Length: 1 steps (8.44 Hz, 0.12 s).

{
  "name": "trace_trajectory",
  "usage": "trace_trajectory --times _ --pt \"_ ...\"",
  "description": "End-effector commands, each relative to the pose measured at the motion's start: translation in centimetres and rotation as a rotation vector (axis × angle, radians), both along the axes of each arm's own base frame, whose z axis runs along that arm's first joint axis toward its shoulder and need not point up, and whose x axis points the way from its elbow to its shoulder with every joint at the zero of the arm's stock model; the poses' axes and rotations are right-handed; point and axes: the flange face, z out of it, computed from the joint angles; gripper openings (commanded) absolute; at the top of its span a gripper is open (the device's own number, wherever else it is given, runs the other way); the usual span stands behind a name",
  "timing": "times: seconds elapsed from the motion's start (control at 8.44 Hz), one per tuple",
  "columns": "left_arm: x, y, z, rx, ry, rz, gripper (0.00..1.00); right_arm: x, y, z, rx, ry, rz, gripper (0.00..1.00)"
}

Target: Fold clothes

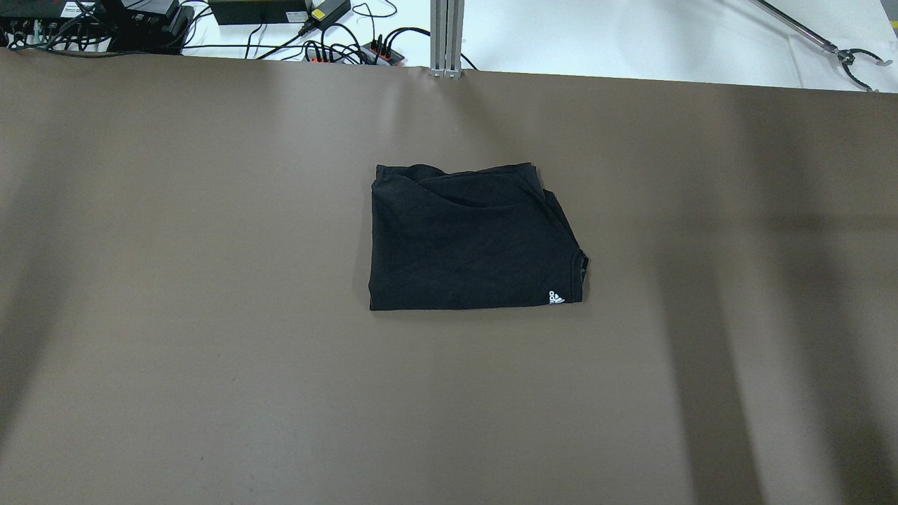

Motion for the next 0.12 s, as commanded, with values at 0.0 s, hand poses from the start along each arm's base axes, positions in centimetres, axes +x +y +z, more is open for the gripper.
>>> trace_trajectory --times 0.0 --pt "-0.42 0.89 0.41 0.003 0.0 -0.013 0.94 0.83 0.53 -0.41 0.007 0.003 0.016 0.95"
